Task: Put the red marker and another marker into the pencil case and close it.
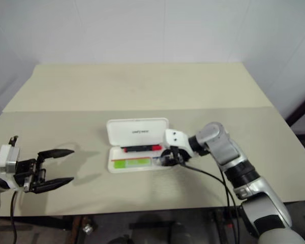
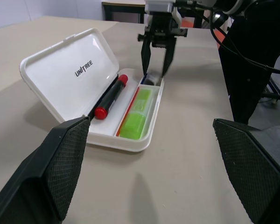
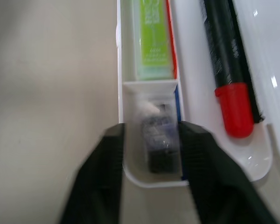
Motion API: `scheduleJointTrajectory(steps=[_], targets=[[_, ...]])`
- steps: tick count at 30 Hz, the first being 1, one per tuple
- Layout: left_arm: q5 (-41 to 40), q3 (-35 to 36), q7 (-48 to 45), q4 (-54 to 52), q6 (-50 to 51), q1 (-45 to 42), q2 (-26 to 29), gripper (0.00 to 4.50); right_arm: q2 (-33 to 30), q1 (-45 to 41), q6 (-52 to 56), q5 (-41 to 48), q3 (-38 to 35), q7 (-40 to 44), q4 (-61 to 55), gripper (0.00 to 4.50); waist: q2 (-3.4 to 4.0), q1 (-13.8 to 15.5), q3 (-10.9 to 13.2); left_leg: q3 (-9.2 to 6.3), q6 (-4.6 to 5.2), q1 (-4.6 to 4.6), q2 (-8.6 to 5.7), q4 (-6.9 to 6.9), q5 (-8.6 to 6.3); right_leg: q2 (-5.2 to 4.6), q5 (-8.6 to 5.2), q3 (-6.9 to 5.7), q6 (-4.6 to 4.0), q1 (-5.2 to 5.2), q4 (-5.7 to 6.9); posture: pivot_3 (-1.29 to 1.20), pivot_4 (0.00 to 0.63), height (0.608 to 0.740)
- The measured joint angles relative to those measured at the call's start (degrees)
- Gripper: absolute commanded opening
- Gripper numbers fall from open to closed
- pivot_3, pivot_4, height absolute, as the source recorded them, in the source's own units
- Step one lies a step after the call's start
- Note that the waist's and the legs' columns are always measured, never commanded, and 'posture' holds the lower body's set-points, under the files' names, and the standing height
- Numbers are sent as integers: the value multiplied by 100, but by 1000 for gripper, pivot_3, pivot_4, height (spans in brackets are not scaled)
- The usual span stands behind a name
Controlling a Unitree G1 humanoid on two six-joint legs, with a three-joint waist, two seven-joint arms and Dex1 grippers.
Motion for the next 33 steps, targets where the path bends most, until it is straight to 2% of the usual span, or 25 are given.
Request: scheduleJointTrajectory(steps=[4,5,11,15,20,28,33], targets=[[0,-5,0,3,0,-45,0,4500,-20,1,33,6,2,0,-81,4225,0,-2,0,0,0,0,0,0,0,1,0,0,0,0,-1,0,150,740],[1,-6,0,6,0,-55,0,4500,-20,0,58,13,2,0,-126,4462,0,-2,0,0,0,0,0,0,0,1,0,0,0,0,-1,0,150,740],[0,-11,0,107,2,-74,0,4500,-3,3,118,193,-57,-26,-174,4462,0,0,0,1,0,0,0,0,0,1,0,0,0,0,0,0,150,740],[-4,-13,1,95,45,-73,-1,4500,310,53,81,859,-727,-284,-303,4462,0,0,0,0,0,0,1,-1,0,1,1,0,2,0,-1,0,150,740],[-124,11,3,85,47,-87,-30,4500,338,505,-308,1628,-1467,-275,-389,4462,-2,63,-1,0,2,0,0,-1,-3,0,1,-1,2,6,-9,0,150,740],[-381,251,202,335,55,-770,-147,4500,189,1196,-636,2535,-2072,317,-217,4462,-3,157,-2,-1,2,3,0,7,-3,1,4,-3,8,13,-6,0,150,740],[-430,263,258,600,232,-941,-183,4500,132,1288,-825,2695,-2136,509,-134,4462,-3,134,-1,0,1,9,5,7,-2,9,5,-2,10,12,0,0,150,740]])
